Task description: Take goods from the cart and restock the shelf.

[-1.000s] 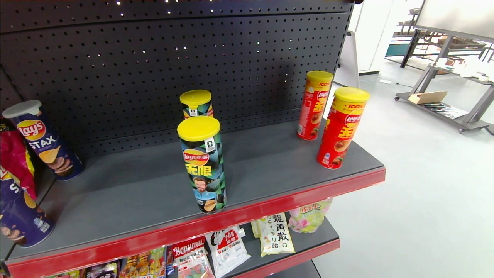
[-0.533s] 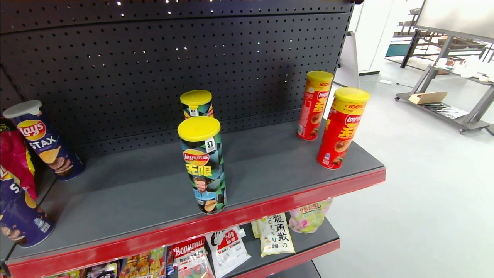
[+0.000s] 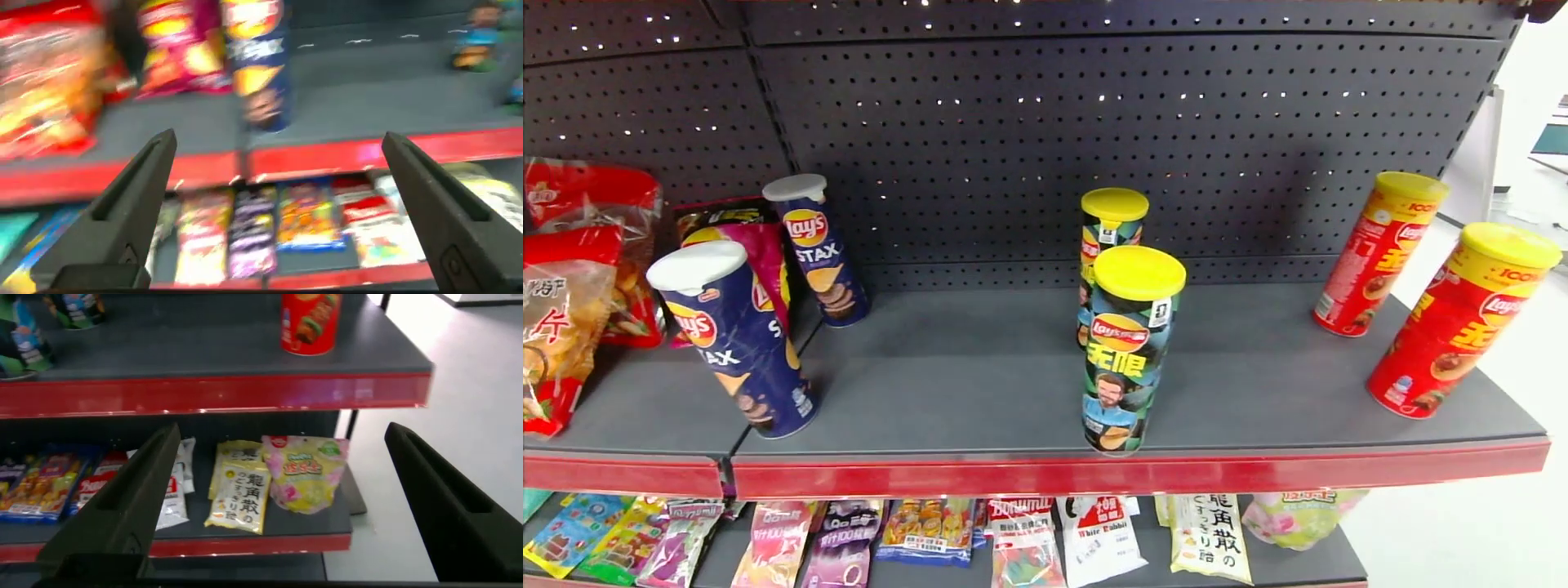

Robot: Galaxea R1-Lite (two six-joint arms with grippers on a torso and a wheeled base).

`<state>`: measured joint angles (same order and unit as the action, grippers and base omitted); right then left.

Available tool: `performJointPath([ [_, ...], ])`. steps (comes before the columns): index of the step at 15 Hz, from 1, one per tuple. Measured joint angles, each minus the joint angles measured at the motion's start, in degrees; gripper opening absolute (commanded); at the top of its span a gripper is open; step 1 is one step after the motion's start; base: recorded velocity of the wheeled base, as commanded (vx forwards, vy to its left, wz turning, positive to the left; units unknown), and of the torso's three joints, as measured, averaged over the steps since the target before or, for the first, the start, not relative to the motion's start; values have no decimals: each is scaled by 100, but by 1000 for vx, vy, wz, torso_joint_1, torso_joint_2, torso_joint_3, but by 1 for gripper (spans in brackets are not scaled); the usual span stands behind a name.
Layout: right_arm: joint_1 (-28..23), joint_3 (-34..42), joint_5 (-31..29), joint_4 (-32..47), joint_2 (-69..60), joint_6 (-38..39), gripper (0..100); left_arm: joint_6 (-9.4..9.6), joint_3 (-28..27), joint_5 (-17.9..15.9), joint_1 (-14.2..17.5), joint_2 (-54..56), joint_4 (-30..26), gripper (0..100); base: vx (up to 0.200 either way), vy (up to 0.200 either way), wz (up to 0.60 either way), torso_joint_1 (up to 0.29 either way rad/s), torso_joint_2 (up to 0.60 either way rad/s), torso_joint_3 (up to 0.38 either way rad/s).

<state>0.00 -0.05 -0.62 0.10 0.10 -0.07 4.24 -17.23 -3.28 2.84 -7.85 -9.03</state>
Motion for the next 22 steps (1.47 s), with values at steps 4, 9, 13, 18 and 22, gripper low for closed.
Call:
performJointPath([
  [4,0,0,0,-5,0,7,100,2,30,483,22,9,-315,100,0,0,0,0,0,0],
  [9,0,0,0,0,0,2,100,-39,653,579,-9,124,-319,100,0,0,0,0,0,0],
  [13,-2,0,0,-2,0,7,100,-413,1512,560,-273,621,896,100,0,0,0,0,0,0],
  [18,0,2,0,-2,-2,29,100,-408,1718,562,-302,764,906,100,0,0,0,0,0,0],
  [22,0,5,0,-5,0,15,100,-408,1723,562,-300,775,903,100,0,0,0,0,0,0],
])
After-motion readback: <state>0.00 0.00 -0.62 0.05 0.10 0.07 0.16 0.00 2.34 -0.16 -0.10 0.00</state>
